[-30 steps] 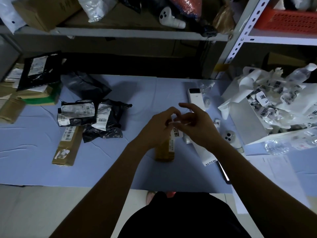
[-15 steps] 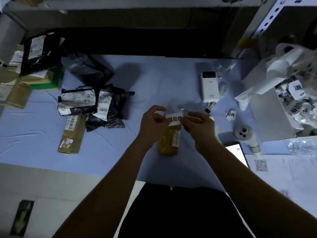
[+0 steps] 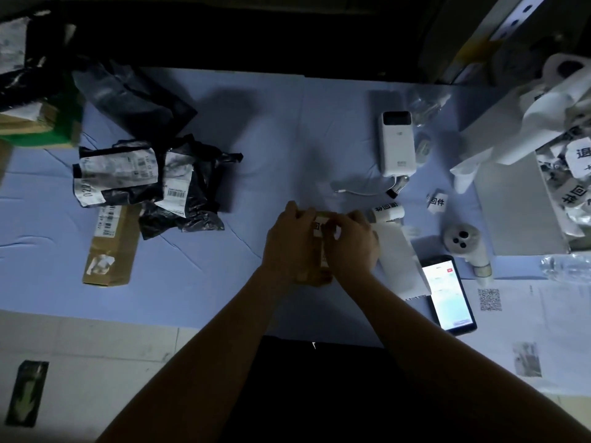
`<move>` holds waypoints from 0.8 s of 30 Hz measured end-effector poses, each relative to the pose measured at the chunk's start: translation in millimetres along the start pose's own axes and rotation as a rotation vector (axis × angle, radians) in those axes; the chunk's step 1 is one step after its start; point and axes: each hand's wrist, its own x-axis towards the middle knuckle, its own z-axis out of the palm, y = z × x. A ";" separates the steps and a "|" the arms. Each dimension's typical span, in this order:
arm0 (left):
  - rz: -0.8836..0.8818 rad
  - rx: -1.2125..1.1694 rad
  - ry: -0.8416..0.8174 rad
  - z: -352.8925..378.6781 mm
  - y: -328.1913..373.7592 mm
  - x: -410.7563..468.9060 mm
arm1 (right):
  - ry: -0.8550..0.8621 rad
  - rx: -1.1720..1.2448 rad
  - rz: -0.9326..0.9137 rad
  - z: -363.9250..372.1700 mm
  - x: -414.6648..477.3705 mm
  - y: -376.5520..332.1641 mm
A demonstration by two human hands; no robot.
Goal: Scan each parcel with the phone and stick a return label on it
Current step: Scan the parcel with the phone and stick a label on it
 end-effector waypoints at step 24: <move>-0.359 -0.615 0.464 -96.1 -61.5 -121.1 | -0.190 0.690 -0.030 1.1 -95.6 -97.4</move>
